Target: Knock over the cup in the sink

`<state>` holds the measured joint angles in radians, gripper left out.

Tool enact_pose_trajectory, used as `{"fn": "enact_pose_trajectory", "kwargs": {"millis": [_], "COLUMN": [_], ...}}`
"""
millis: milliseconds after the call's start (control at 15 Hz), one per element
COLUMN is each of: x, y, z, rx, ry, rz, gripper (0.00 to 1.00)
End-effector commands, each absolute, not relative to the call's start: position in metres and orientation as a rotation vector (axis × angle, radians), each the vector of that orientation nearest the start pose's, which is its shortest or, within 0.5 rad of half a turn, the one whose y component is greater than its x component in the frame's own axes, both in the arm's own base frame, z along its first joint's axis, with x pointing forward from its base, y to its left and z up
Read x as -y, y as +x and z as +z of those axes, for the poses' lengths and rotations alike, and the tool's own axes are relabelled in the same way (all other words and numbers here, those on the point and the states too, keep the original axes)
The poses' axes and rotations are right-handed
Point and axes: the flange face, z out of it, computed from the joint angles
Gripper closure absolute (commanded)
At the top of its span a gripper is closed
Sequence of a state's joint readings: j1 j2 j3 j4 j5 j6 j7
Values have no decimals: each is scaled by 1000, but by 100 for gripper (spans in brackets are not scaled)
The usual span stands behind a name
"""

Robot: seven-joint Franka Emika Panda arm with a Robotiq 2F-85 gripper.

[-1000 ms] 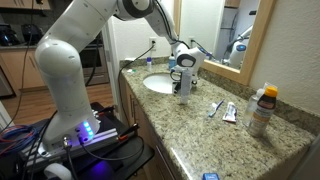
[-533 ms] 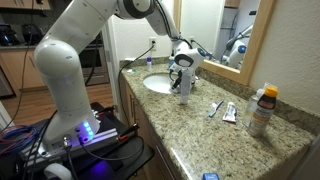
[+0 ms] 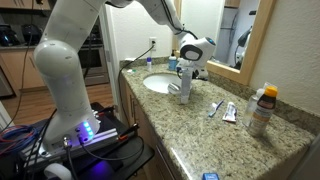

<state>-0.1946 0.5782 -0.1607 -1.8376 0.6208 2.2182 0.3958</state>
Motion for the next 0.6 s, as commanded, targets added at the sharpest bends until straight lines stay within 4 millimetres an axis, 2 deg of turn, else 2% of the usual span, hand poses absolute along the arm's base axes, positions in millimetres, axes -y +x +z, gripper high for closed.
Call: {"fn": "enact_pose_trajectory", "kwargs": {"millis": [0,200,400,533], "x": [211,217,225,229], "y": [556,537,508,492], "z": [265,318,369,390], "rx": [-1397,-1204,-1031,-950], "ry": [-2369,-2327,-2292,-2285], "rz": [190,154,184,215], "gripper": [0,0,0,0]}}
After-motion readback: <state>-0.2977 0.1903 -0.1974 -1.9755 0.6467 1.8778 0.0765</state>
